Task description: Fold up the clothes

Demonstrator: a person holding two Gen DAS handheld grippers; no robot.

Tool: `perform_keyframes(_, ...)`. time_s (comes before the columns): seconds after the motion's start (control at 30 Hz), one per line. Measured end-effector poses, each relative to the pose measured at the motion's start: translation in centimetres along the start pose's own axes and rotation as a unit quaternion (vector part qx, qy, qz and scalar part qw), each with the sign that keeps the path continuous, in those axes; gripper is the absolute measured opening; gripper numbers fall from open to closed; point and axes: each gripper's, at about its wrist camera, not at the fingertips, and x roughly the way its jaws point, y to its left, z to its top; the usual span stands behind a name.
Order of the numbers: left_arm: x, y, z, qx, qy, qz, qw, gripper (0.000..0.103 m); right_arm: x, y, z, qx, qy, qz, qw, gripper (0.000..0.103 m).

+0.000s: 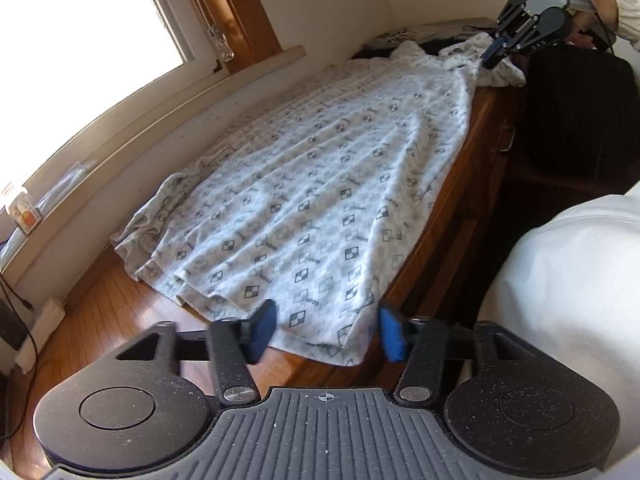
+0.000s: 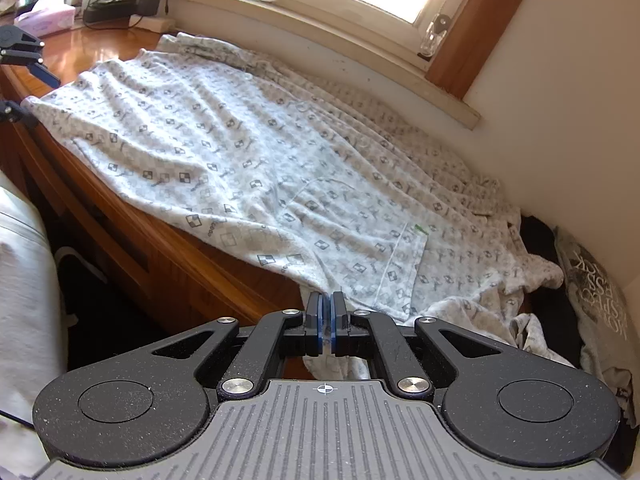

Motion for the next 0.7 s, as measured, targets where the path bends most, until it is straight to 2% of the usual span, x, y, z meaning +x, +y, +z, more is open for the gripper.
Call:
perform_keyframes(0.03, -0.1, 0.3, 0.0, -0.008, -0.001, -0.009, 0.9999, 0.038, -0.1, 0.0, 0.0, -0.002, -0.001, 0.000, 1.000, 0.004)
perform_keyframes(0.07, -0.4, 0.7, 0.1, -0.019, -0.006, -0.017, 0.9997, 0.022, -0.1, 0.0, 0.1, -0.004, -0.001, 0.002, 1.000, 0.004)
perform_keyframes(0.1, -0.7, 0.9, 0.2, -0.028, -0.010, -0.023, 0.9993, 0.009, -0.1, 0.0, 0.1, -0.007, 0.000, 0.005, 1.000, 0.004)
perform_keyframes(0.17, -1.3, 1.4, 0.4, -0.039, -0.011, -0.044, 0.9982, 0.006, -0.2, 0.0, 0.1, -0.014, 0.001, 0.010, 1.000, 0.004)
perform_keyframes(0.33, -3.2, 1.6, 0.6, -0.041, -0.014, -0.086, 0.9954, 0.005, -0.6, -0.1, 0.3, -0.023, -0.004, 0.016, 1.000, 0.004)
perform_keyframes(0.5, -4.9, 3.9, 1.4, -0.056, -0.037, -0.079, 0.9946, 0.005, -0.8, -0.4, 1.7, -0.036, -0.021, -0.001, 0.999, 0.004)
perform_keyframes(0.57, -4.7, 5.0, 2.0, -0.056, -0.040, -0.067, 0.9954, 0.005, -0.6, -0.9, 2.6, -0.041, -0.032, -0.012, 0.999, 0.004)
perform_keyframes(0.7, -2.7, 8.1, 3.3, -0.081, -0.046, -0.072, 0.9931, 0.005, 1.0, -1.6, 4.8, -0.061, -0.047, -0.036, 0.996, 0.004)
